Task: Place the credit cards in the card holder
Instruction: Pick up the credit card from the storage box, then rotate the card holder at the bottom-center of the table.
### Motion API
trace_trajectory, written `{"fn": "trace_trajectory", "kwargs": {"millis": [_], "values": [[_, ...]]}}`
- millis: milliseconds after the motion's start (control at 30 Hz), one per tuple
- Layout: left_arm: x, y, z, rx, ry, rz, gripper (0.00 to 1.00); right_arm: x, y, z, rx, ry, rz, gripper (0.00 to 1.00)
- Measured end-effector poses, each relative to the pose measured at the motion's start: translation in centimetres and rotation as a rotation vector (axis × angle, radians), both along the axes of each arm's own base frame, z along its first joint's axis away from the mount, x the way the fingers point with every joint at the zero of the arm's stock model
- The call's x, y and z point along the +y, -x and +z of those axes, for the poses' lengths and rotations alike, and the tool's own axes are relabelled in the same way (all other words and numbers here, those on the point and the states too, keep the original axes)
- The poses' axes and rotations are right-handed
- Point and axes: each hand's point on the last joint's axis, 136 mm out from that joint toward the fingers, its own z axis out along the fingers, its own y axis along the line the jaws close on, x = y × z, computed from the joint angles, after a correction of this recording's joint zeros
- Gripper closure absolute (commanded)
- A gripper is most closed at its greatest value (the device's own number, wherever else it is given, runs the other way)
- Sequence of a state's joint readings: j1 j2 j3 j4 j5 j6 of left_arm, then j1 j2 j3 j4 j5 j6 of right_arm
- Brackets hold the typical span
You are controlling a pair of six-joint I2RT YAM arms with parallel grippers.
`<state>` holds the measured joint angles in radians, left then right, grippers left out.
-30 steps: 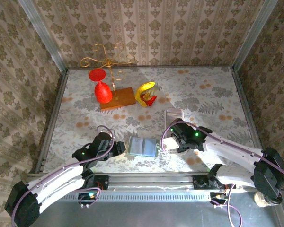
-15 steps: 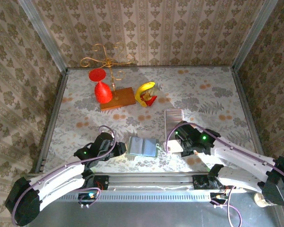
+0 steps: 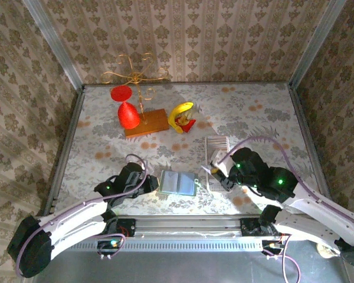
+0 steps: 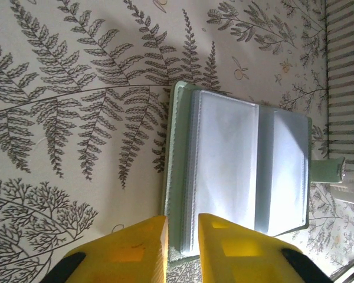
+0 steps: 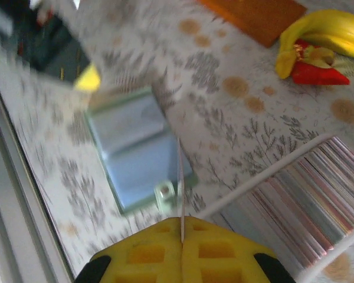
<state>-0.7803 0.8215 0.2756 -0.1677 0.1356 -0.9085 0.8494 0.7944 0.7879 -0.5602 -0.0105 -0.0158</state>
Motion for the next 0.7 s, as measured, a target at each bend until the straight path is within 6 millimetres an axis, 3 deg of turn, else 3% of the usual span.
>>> {"fn": "trace_trajectory", "kwargs": {"millis": [100,167,267,433,700], "values": [[-0.2,-0.2,0.0,0.001,-0.012,-0.008,0.84,1.3,-1.5,0.8,0.183,-0.165,-0.206,1.0],[-0.4,-0.3,-0.1,0.006,-0.023,-0.013,0.84,2.4,-2.5,0.3,0.312,-0.238,-0.332,1.0],[-0.8,-0.5,-0.2,0.014,-0.032,-0.027,0.84,4.7,-3.2,-2.4,0.487,-0.296,-0.473,1.0],[-1.7,-0.9,0.1,0.011,-0.035,-0.06,0.86,8.4,-2.4,-7.1,0.66,-0.294,-0.575,1.0],[-2.0,-0.9,-1.1,0.033,-0.069,-0.085,0.91,10.4,-2.7,-12.2,0.736,-0.25,-0.681,1.0]]}}
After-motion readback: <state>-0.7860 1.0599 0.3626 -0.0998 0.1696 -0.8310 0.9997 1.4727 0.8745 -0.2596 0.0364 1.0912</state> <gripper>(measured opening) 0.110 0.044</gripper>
